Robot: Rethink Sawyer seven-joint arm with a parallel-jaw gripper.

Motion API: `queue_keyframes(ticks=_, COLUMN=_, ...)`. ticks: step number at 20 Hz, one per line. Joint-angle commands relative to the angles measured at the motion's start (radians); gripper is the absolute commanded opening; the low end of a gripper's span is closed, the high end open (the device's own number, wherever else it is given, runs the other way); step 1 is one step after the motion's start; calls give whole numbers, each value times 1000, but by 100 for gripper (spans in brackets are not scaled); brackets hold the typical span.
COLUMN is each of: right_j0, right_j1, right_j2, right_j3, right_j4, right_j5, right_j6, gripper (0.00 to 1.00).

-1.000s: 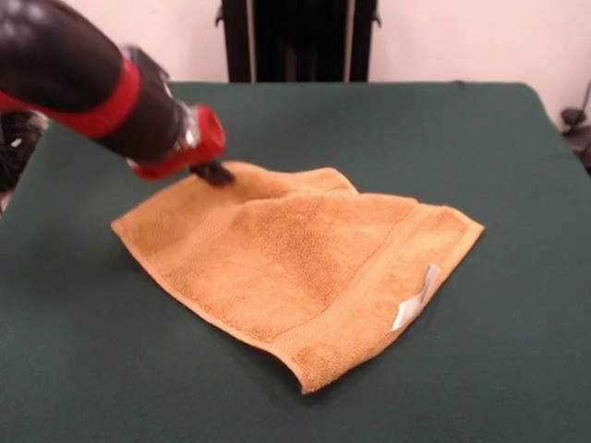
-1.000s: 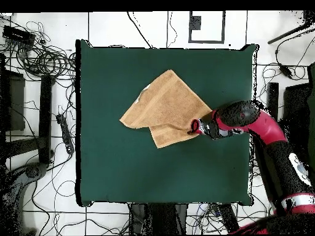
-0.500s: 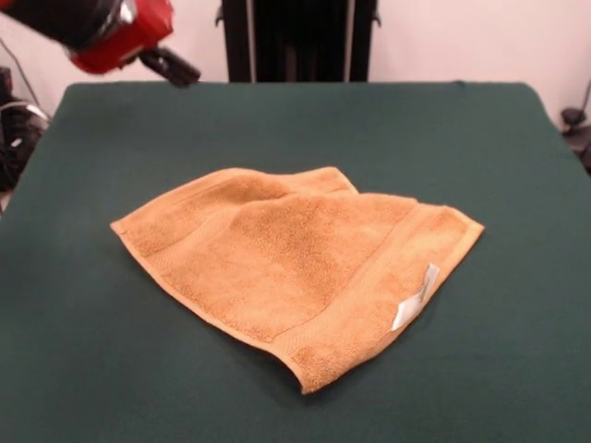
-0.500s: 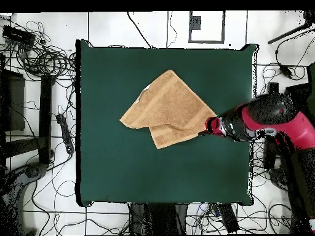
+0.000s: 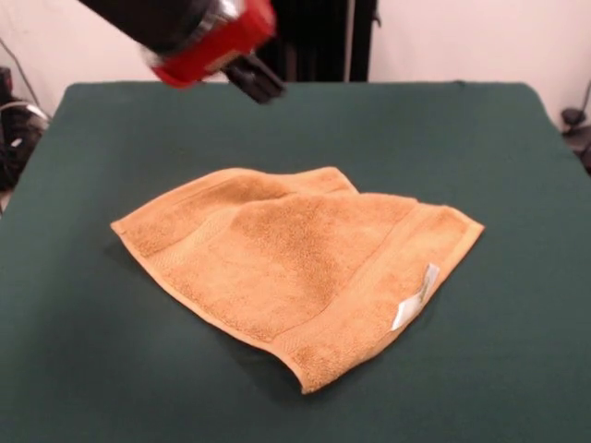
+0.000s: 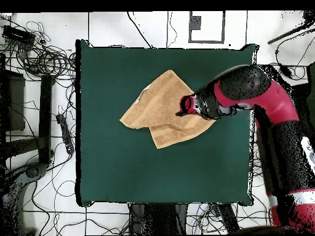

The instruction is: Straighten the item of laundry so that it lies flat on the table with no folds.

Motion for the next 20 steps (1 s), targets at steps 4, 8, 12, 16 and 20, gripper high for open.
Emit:
queue_keyframes(ticks=4, right_j0=167, right_j1=170, right_j2=-91, right_j3=-34, right_j4=37, right_j5=-201, right_j6=299, gripper=0)
queue_keyframes(ticks=8, right_j0=203, right_j1=156, right_j2=-118, right_j3=20, right_j4=39, right_j5=-274, right_j6=308, gripper=0)
queue_keyframes(ticks=12, right_j0=218, right_j1=133, right_j2=-132, right_j3=74, right_j4=59, right_j5=-309, right_j6=305, gripper=0)
queue_keyframes(ticks=16, right_j0=225, right_j1=100, right_j2=-147, right_j3=156, right_j4=69, right_j5=-344, right_j6=291, gripper=0)
queue_keyframes(ticks=20, right_j0=213, right_j1=28, right_j2=-162, right_j3=263, right_j4=70, right_j5=-384, right_j6=267, gripper=0)
